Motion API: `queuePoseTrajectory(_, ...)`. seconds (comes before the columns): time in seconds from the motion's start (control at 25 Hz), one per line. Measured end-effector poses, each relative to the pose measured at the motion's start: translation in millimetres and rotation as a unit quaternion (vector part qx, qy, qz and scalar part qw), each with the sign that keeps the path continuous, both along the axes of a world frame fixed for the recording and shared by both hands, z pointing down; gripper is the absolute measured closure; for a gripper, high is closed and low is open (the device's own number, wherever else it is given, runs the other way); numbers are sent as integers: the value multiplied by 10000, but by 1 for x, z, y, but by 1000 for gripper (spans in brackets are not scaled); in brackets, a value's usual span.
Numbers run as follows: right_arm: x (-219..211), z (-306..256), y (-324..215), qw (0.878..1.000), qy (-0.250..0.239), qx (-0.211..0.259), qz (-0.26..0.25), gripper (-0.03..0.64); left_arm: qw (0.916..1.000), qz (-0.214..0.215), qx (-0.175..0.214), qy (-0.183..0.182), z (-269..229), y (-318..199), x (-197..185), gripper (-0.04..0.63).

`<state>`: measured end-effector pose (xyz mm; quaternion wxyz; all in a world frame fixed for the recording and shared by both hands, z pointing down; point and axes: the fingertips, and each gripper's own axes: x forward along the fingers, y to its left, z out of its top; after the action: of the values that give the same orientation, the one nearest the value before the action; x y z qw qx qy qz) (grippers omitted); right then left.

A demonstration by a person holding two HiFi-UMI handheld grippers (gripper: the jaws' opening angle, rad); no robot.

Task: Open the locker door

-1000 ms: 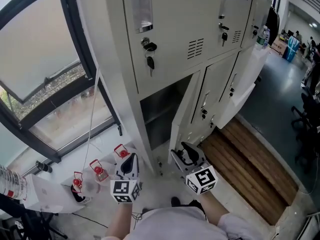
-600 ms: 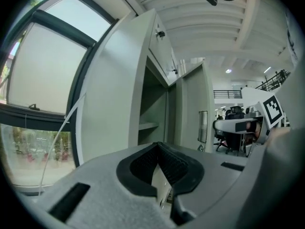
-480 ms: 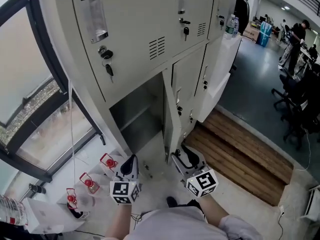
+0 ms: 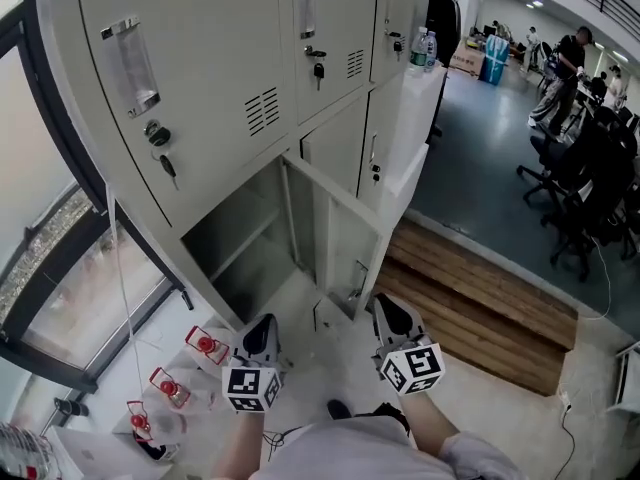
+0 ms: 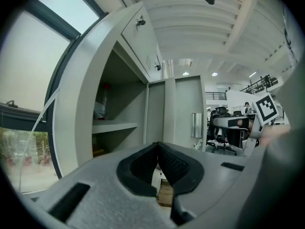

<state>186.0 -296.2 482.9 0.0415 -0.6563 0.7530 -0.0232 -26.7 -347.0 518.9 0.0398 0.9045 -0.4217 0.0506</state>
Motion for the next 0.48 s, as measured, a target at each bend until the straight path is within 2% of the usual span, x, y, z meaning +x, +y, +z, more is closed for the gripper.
queuePoseTrajectory(0.2,14,2,4,9999,-16,-16,142,601,10000,81,-5,10,-1,-1,13,593)
queuePoseTrajectory(0.48,8,3,-1,10000,-60,-2,-28,601,10000,-38,65,-9,-6,1,8,594)
